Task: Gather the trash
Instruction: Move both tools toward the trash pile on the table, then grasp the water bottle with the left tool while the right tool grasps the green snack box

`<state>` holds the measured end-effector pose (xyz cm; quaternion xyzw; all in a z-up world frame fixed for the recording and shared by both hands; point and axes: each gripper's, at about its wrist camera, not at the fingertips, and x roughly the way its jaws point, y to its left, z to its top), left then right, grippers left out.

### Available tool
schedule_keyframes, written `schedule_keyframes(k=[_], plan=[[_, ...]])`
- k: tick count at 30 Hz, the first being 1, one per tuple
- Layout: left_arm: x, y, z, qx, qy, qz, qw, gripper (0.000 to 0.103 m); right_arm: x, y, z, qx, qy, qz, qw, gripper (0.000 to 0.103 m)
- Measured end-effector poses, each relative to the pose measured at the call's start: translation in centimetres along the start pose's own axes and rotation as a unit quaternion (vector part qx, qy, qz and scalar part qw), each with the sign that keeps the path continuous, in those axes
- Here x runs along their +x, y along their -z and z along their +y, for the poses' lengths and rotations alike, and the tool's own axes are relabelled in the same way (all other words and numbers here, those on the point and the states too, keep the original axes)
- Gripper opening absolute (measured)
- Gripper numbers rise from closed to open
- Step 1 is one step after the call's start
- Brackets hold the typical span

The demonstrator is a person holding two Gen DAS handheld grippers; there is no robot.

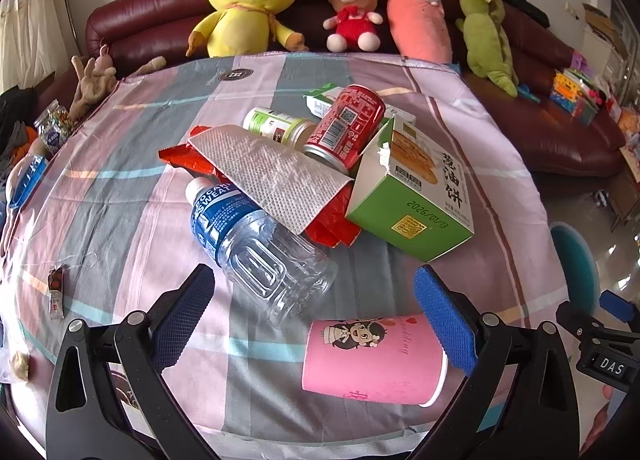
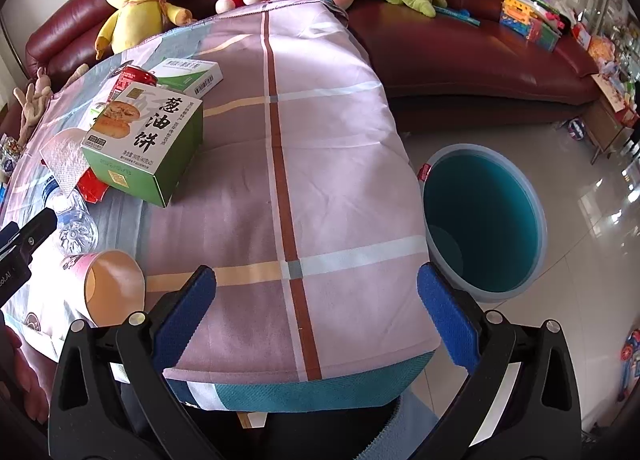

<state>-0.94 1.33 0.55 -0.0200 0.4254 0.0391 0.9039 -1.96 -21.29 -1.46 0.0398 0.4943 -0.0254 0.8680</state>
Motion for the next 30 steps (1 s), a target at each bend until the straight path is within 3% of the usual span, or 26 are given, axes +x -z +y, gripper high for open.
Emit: schedule_keyframes(k=[17,24,30], plan=[[1.0,-0.2,2.6,-0.009,-0.004,0.009,0.9999,0.099,0.2,-0.6,1.0,-0.007,0.002,0.007,1.000,0.097],[3.4,-1.5,7.1,-0.057,-0.005,0.047,0.9973,0.099,1.4,-0.9,1.5,-0.013,0.002,0.017,1.000,0.097],[5.5,-2.6,7.4,-0.070,0.009,0.070,0.9951,0.099,2.8,-1.4,2.2,-0.018,-0.001,0.032,0.999,0.097]])
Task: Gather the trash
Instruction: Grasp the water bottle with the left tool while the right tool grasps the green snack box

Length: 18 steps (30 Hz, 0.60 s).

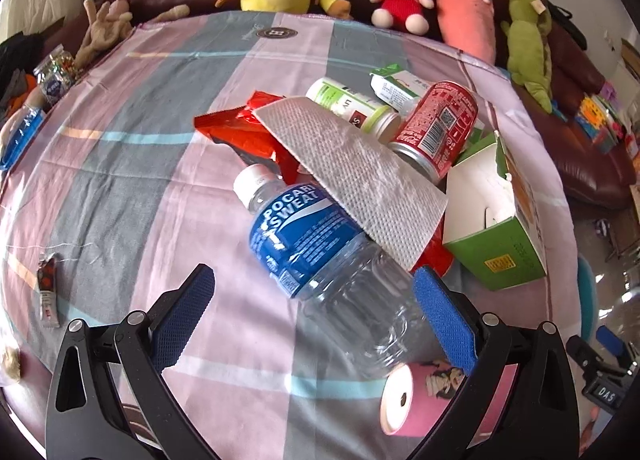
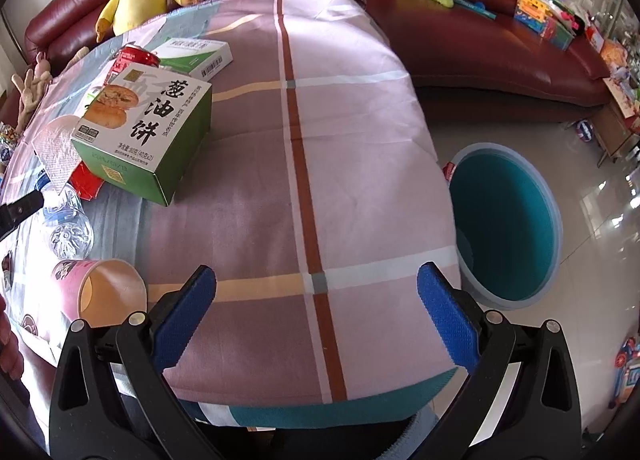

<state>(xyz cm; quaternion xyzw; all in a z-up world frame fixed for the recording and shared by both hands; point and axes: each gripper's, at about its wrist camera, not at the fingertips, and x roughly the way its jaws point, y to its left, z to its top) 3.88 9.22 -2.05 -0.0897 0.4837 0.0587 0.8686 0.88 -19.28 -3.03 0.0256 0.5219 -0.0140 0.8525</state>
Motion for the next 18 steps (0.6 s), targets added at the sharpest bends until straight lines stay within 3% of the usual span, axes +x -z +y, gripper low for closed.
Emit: schedule_keyframes(k=[9,15,18], plan=[[2.1,0.3,0.7,-0.020,0.003,0.010,0.9998,0.099,-0.6,-3.2,3.5,-0.036,-0.001,-0.011,0.999,0.097],[2.1,0.6,2.4,-0.013,0.005,0.010,0.9998,0.099,-1.3,-7.2,9.8,-0.086,-0.013,-0.040,0.995,0.097],[2.3,0.6,3.4,-0.014,0.007,0.016,0.9997,0.099,-0.6,-8.4,12.6,-0.096,-0.023,-0.034,0.995,0.097]])
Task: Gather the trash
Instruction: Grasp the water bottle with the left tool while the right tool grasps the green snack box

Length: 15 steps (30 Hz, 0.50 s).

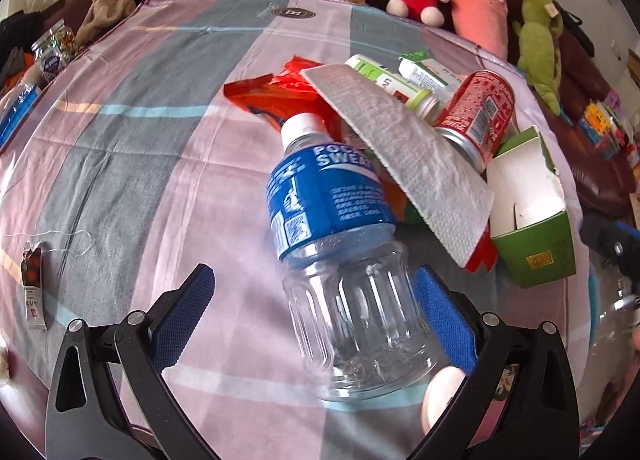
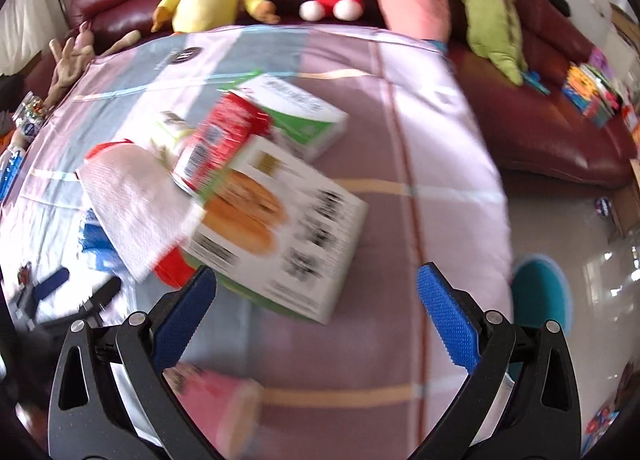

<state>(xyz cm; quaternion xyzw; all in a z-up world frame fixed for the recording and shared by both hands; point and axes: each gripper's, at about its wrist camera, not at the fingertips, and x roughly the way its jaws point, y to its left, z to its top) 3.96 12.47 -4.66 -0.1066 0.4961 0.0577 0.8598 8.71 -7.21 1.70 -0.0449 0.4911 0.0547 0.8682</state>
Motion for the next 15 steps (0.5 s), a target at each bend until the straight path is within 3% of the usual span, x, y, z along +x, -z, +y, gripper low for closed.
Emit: schedule_keyframes(k=[4,9,11,12,13,15], plan=[[0.4,-0.2,0.9,-0.002,0.002,0.011,0.9999,0.099,2.1,-1.5,2.8,-0.004,-0.010,0.020,1.000,0.097],[0.8,-1.0,0.9,0.005,0.003,0.012,0.9999,0.099,3.4,-1.3,2.6,0.001,0.013,0.033,0.999,0.097],[0.6,-1.0,0.5,0.016,0.011,0.004,0.9998,0.087,3.3,-0.9,1.4,0.011,0.023,0.030,0.999,0.097],[0.7,-0.9,0.3,0.021,0.015,0.007,0.9996,0.072,3.1,-0.6,0.6,0.017,0.028,0.028,0.999,0.097],[0.8,-0.8,0.0,0.025,0.023,0.013,0.9993,0.066,2.9,-0.1,-0.5,0.024,0.034,0.027,0.999,0.097],[0.7,-0.4,-0.5,0.038,0.020,0.008,0.9990,0.066,2.8,0.6,-2.2,0.035,0.043,0.027,0.998,0.095]])
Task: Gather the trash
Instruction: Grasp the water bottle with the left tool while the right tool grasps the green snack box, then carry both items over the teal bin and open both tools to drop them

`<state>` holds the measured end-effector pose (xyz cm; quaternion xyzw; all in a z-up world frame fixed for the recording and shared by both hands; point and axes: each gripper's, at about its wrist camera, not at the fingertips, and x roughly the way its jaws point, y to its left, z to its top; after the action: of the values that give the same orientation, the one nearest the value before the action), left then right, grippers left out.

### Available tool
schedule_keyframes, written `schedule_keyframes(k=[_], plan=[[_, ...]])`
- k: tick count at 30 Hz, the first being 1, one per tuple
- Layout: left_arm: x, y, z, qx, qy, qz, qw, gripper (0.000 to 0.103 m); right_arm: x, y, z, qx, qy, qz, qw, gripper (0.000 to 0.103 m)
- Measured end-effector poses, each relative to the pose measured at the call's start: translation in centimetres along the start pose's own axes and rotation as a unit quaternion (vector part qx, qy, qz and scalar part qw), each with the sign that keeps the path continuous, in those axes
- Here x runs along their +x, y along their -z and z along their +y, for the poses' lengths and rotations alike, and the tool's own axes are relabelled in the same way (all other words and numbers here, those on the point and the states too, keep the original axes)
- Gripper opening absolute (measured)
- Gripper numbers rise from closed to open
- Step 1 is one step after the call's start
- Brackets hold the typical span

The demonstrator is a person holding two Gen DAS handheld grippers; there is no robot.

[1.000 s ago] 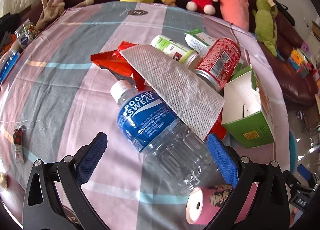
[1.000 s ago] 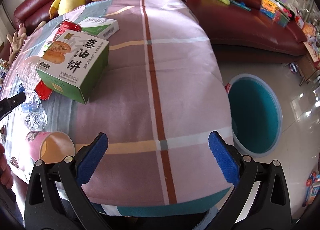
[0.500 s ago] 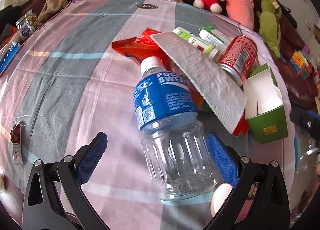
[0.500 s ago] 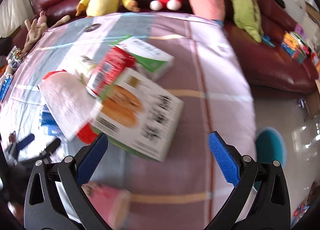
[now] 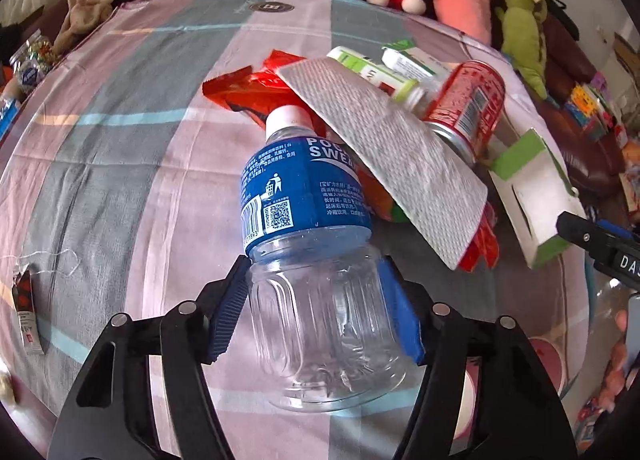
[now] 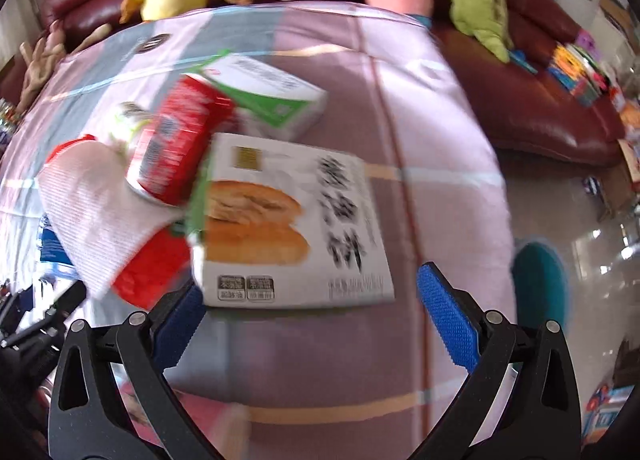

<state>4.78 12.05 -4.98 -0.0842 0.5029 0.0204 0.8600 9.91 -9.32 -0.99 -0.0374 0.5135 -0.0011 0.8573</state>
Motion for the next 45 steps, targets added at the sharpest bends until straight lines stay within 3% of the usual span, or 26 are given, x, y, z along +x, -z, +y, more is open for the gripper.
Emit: schedule_keyframes(k=[2,4,6,9,12,14,15,25,31,35,38,44,45], plan=[[-0.2,0.4,-0.6,0.017,0.004,0.004,0.9998,0.066,0.0,0.7,-2.1,0.016,0.008,-0.003,1.000,0.079],[-0.3,0.8,-1.1,0.029,0.010,0.009,0.9995,0.066,0.1,1.2,-3.9,0.030,0.009,-0.003,0.999,0.046],[-0.4,0.9,-1.1,0.034,0.008,0.014,0.9993,0.067,0.3,1.6,-5.5,0.041,0.008,0.001,0.999,0.035],[-0.1,0.5,-0.5,0.027,-0.020,0.011,0.9994,0.067,1.0,2.0,-6.5,0.036,0.015,0.005,0.999,0.033],[0.4,-0.1,0.2,0.012,-0.029,0.016,0.9994,0.073,1.7,2.4,-6.8,0.030,0.010,0.005,1.000,0.016],[0.9,0.1,0.4,0.010,-0.034,0.024,0.9991,0.071,2.0,2.6,-7.0,0.033,-0.003,0.006,0.999,0.008],[0.9,0.4,0.5,0.009,-0.028,0.022,0.9993,0.065,1.9,2.7,-7.1,0.037,-0.017,0.004,0.999,0.004],[-5.0,2.6,2.1,-0.033,-0.018,-0.019,0.9991,0.065,-2.2,3.1,-8.8,0.033,-0.065,-0.044,0.996,0.003],[-10.3,2.3,-2.1,0.012,0.007,-0.064,0.9979,0.065,-3.7,3.8,-11.8,0.059,-0.095,-0.056,0.992,0.003],[-11.2,1.1,-8.4,0.074,0.051,-0.067,0.9937,0.065,-5.0,4.4,-15.4,0.091,-0.099,-0.073,0.988,0.003],[-10.7,0.6,-14.4,0.133,0.089,-0.062,0.9851,0.065,-6.0,5.2,-19.6,0.122,-0.080,-0.083,0.986,0.003],[-6.9,1.0,-27.5,0.237,0.158,0.001,0.9585,0.065,-6.7,8.6,-29.2,0.168,-0.005,-0.078,0.983,0.003],[-5.9,1.5,-30.4,0.262,0.169,0.016,0.9500,0.065,-6.6,9.1,-30.6,0.175,0.006,-0.074,0.982,0.003]])
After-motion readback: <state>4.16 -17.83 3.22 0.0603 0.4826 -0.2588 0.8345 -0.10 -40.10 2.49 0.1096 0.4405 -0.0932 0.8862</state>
